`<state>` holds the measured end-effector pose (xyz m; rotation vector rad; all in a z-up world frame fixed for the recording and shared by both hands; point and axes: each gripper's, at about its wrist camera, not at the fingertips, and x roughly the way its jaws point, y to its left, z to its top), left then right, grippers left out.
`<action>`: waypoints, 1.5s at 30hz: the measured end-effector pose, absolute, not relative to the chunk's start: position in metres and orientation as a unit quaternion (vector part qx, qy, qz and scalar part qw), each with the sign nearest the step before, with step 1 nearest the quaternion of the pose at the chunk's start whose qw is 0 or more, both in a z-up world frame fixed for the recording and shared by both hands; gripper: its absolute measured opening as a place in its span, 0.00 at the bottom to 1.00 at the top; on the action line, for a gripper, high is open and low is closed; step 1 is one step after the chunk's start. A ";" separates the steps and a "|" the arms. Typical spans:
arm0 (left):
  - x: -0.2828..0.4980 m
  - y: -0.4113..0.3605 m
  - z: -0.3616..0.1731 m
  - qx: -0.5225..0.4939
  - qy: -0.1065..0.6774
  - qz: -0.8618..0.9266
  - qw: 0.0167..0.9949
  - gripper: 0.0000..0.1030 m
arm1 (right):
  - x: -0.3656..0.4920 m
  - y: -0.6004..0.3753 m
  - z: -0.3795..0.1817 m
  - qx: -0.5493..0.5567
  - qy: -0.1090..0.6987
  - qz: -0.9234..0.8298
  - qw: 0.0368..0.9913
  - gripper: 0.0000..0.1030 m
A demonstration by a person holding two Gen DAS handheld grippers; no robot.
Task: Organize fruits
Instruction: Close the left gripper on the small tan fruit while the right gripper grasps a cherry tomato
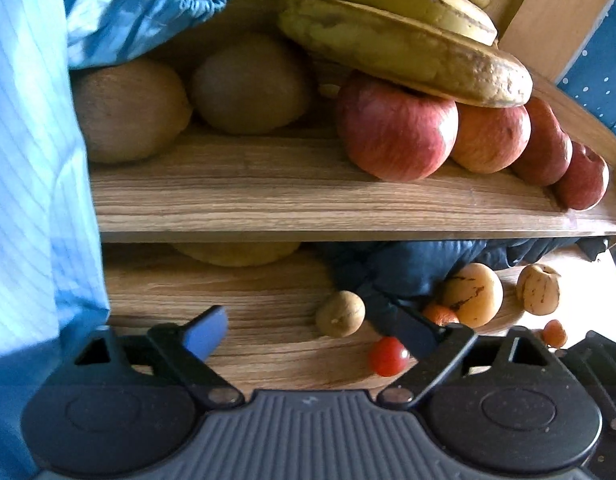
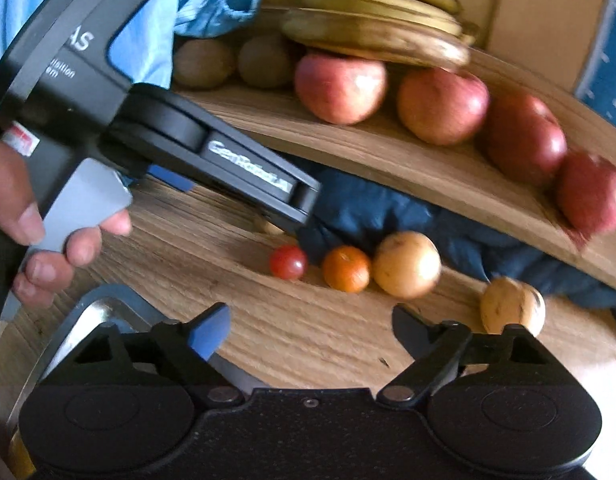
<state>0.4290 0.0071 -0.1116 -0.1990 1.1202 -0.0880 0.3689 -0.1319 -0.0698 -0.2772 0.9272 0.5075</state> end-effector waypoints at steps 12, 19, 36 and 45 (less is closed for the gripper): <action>0.435 0.003 -0.119 -0.111 0.536 -0.074 0.834 0.51 | 0.383 -0.108 -0.075 -0.162 0.417 0.265 0.854 0.55; 0.438 0.003 -0.121 -0.114 0.537 -0.079 0.832 0.40 | 0.383 -0.097 -0.070 -0.181 0.404 0.267 0.856 0.51; 0.433 0.015 -0.115 -0.119 0.540 -0.070 0.830 0.30 | 0.386 -0.071 -0.081 -0.216 0.416 0.270 0.841 0.34; 0.425 0.011 -0.109 -0.115 0.537 -0.068 0.833 0.30 | 0.391 -0.072 -0.083 -0.211 0.419 0.269 0.841 0.26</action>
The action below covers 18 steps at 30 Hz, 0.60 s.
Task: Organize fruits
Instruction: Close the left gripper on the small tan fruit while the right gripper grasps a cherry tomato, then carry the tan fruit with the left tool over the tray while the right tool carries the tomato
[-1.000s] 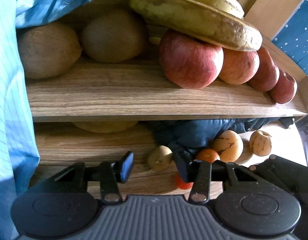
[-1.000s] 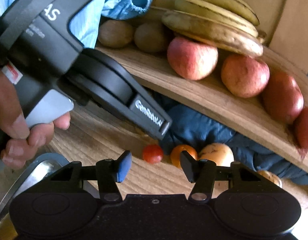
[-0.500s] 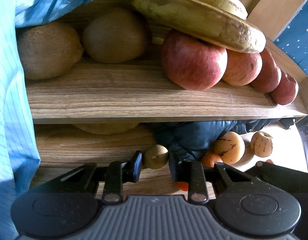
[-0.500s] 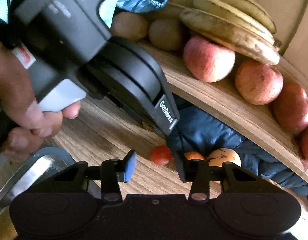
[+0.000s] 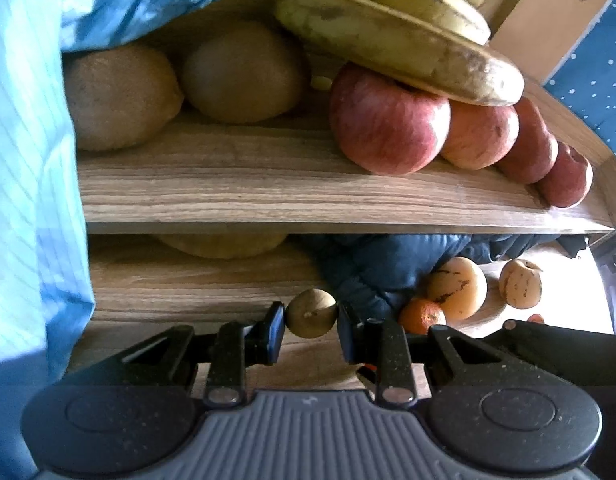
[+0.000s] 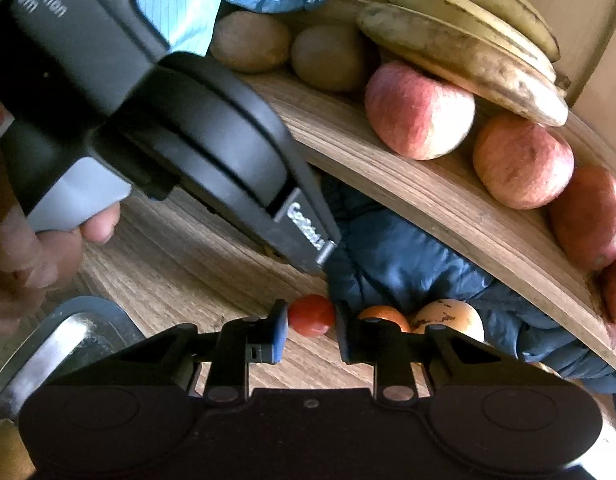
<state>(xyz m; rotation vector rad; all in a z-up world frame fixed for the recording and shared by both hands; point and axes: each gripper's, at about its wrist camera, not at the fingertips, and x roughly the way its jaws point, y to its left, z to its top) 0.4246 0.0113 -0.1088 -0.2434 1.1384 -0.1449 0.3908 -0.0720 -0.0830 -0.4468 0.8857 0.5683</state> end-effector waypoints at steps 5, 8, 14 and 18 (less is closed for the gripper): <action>0.411 0.007 -0.100 -0.110 0.533 -0.070 0.836 0.30 | 0.384 -0.087 -0.077 -0.197 0.416 0.264 0.848 0.26; 0.399 0.003 -0.094 -0.108 0.529 -0.072 0.838 0.30 | 0.377 -0.097 -0.072 -0.189 0.415 0.260 0.851 0.26; 0.373 -0.004 -0.079 -0.101 0.522 -0.072 0.844 0.30 | 0.355 -0.114 -0.056 -0.178 0.404 0.252 0.861 0.26; 0.355 -0.010 -0.075 -0.101 0.521 -0.068 0.845 0.30 | 0.333 -0.123 -0.045 -0.168 0.400 0.252 0.865 0.26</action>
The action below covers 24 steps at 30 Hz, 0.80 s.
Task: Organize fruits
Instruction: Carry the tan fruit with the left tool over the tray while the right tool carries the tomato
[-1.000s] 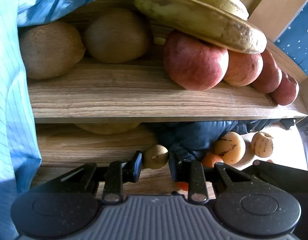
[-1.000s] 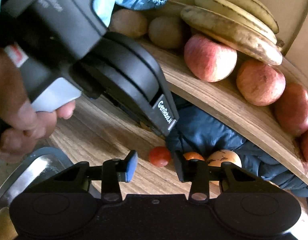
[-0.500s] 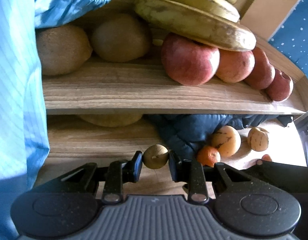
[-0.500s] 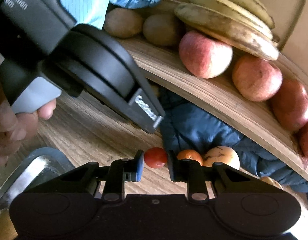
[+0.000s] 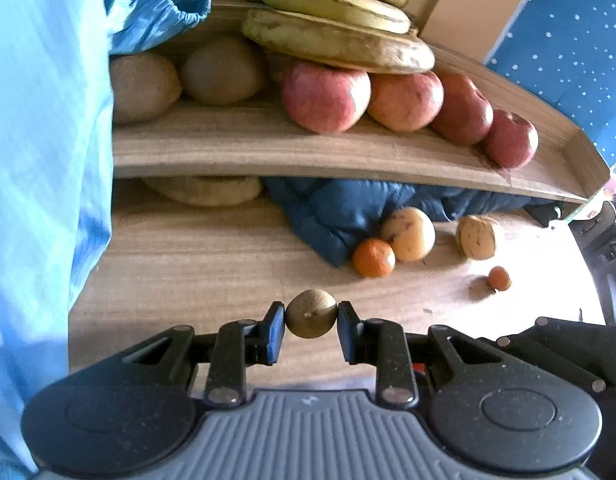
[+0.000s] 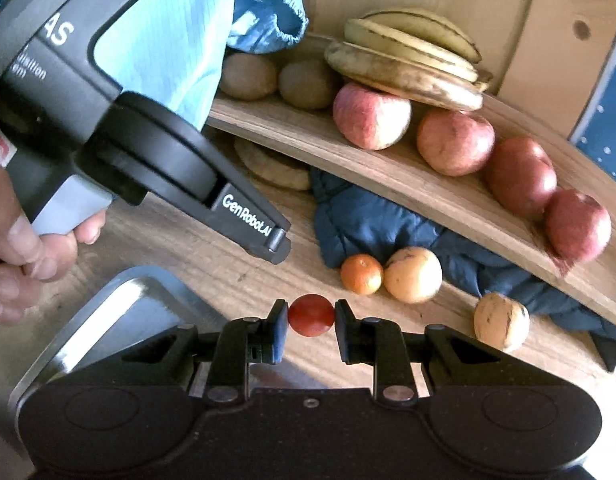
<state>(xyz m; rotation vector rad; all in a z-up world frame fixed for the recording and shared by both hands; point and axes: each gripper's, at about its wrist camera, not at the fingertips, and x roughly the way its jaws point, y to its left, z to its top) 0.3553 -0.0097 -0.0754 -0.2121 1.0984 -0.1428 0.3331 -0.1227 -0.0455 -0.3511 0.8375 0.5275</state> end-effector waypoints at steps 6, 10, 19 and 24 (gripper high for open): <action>0.327 -0.019 -0.075 -0.097 0.525 -0.059 0.844 0.30 | 0.307 -0.139 -0.036 -0.156 0.403 0.260 0.863 0.26; 0.311 -0.023 -0.075 -0.098 0.528 -0.050 0.842 0.30 | 0.295 -0.148 -0.034 -0.153 0.406 0.266 0.861 0.26; 0.283 -0.029 -0.079 -0.100 0.534 -0.030 0.839 0.30 | 0.271 -0.162 -0.037 -0.149 0.416 0.284 0.851 0.26; 0.273 -0.031 -0.081 -0.098 0.538 -0.021 0.837 0.30 | 0.261 -0.166 -0.041 -0.147 0.424 0.295 0.844 0.26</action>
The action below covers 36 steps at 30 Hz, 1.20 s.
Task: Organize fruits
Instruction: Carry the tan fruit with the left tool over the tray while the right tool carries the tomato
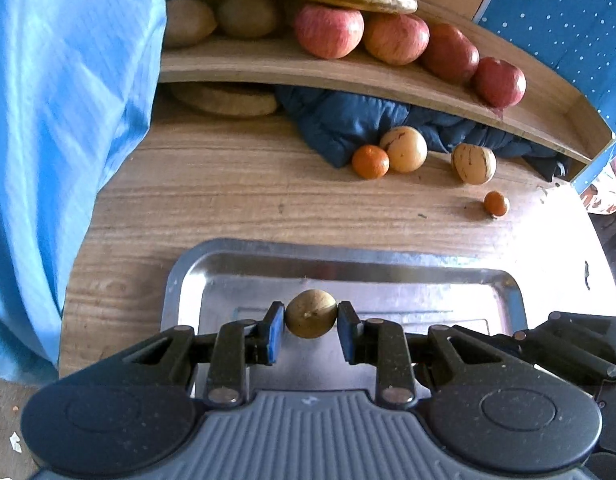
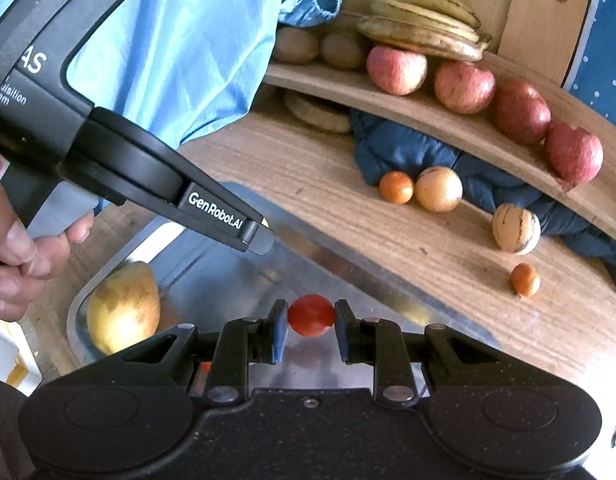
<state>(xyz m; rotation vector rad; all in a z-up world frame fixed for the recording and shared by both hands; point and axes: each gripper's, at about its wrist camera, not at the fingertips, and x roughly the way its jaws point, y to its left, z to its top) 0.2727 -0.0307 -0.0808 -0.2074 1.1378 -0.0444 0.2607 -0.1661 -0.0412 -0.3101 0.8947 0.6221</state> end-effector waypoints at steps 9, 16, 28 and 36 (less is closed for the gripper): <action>0.256 -0.029 -0.086 -0.095 0.545 -0.010 0.833 0.30 | 0.248 -0.168 -0.047 -0.144 0.438 0.307 0.833 0.26; 0.247 -0.029 -0.090 -0.094 0.551 -0.002 0.829 0.30 | 0.243 -0.169 -0.052 -0.140 0.449 0.310 0.827 0.26; 0.242 -0.028 -0.091 -0.088 0.556 0.007 0.826 0.30 | 0.240 -0.168 -0.056 -0.138 0.453 0.315 0.823 0.26; 0.242 -0.029 -0.095 -0.086 0.559 0.009 0.824 0.30 | 0.240 -0.167 -0.056 -0.137 0.452 0.315 0.823 0.26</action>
